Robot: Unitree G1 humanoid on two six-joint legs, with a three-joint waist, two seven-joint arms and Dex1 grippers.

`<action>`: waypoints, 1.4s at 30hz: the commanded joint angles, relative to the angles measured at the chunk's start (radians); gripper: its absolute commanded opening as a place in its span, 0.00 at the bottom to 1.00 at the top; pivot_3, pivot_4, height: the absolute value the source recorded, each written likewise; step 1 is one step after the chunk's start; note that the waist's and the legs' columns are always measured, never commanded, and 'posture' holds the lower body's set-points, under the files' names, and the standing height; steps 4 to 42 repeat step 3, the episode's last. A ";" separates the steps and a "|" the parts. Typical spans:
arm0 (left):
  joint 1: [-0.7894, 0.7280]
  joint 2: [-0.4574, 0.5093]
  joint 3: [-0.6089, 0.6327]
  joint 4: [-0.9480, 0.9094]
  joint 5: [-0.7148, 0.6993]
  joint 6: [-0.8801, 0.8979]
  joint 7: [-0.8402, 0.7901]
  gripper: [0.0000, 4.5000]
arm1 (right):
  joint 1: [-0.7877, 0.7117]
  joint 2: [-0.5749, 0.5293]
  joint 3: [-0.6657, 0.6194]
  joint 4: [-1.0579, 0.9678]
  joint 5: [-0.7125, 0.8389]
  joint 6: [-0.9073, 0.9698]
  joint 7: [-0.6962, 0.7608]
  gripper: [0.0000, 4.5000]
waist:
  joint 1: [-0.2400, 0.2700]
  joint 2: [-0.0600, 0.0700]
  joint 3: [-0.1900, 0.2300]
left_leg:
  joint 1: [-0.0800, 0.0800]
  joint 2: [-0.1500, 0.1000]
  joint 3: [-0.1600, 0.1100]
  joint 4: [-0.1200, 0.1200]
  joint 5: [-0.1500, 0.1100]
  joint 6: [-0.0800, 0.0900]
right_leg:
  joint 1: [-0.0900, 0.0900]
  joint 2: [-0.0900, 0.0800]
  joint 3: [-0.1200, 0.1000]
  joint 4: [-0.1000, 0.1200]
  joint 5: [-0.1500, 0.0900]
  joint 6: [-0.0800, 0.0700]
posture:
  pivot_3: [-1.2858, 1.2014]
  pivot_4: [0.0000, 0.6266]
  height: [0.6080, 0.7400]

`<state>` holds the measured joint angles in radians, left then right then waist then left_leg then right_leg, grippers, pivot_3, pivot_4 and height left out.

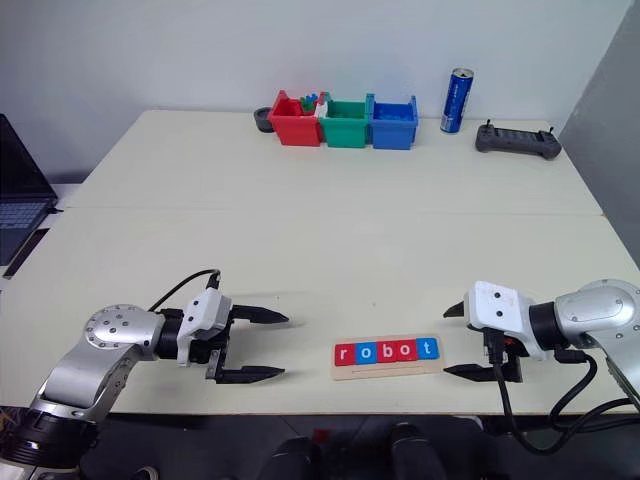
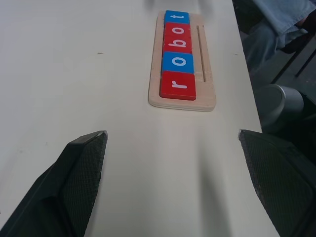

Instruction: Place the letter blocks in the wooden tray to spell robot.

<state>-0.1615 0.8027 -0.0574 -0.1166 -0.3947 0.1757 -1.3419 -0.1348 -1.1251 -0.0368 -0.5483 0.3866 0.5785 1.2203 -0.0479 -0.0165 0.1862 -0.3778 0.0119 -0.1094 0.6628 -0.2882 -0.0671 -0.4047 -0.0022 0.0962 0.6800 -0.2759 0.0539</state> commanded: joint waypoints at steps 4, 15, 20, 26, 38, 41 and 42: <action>-0.009 0.012 0.025 -0.018 -0.013 -0.042 -0.022 1.00 | 0.002 -0.012 -0.032 -0.029 0.023 0.002 -0.005 1.00 | 0.000 0.000 0.000 | 0.000 0.000 0.000 0.000 0.000 0.000 | 0.000 0.000 0.000 0.000 0.000 0.000 | 0.52 0.24 1.00; -0.009 0.012 0.025 -0.018 -0.013 -0.042 -0.022 1.00 | 0.002 -0.012 -0.032 -0.029 0.023 0.002 -0.005 1.00 | 0.000 0.000 0.000 | 0.000 0.000 0.000 0.000 0.000 0.000 | 0.000 0.000 0.000 0.000 0.000 0.000 | 0.52 0.24 1.00; -0.009 0.012 0.025 -0.018 -0.013 -0.042 -0.022 1.00 | 0.002 -0.012 -0.032 -0.029 0.023 0.002 -0.005 1.00 | 0.000 0.000 0.000 | 0.000 0.000 0.000 0.000 0.000 0.000 | 0.000 0.000 0.000 0.000 0.000 0.000 | 0.52 0.24 1.00; -0.009 0.012 0.025 -0.018 -0.013 -0.042 -0.022 1.00 | 0.002 -0.012 -0.032 -0.029 0.023 0.002 -0.005 1.00 | 0.000 0.000 0.000 | 0.000 0.000 0.000 0.000 0.000 0.000 | 0.000 0.000 0.000 0.000 0.000 0.000 | 0.52 0.24 1.00; -0.009 0.012 0.025 -0.018 -0.013 -0.042 -0.022 1.00 | 0.002 -0.012 -0.032 -0.029 0.023 0.002 -0.005 1.00 | 0.000 0.000 0.000 | 0.000 0.000 0.000 0.000 0.000 0.000 | 0.000 0.000 0.000 0.000 0.000 0.000 | 0.52 0.24 1.00; -0.009 0.012 0.025 -0.018 -0.013 -0.042 -0.022 1.00 | 0.002 -0.012 -0.032 -0.029 0.023 0.002 -0.005 1.00 | 0.000 0.000 0.000 | 0.000 0.000 0.000 0.000 0.000 0.000 | 0.000 0.000 0.000 0.000 0.000 0.000 | 0.52 0.24 1.00; -0.009 0.012 0.025 -0.018 -0.013 -0.042 -0.022 1.00 | 0.002 -0.012 -0.032 -0.029 0.023 0.002 -0.005 1.00 | 0.000 0.000 0.000 | 0.000 0.000 0.000 0.000 0.000 0.000 | 0.000 0.000 0.000 0.000 0.000 0.000 | 0.52 0.24 1.00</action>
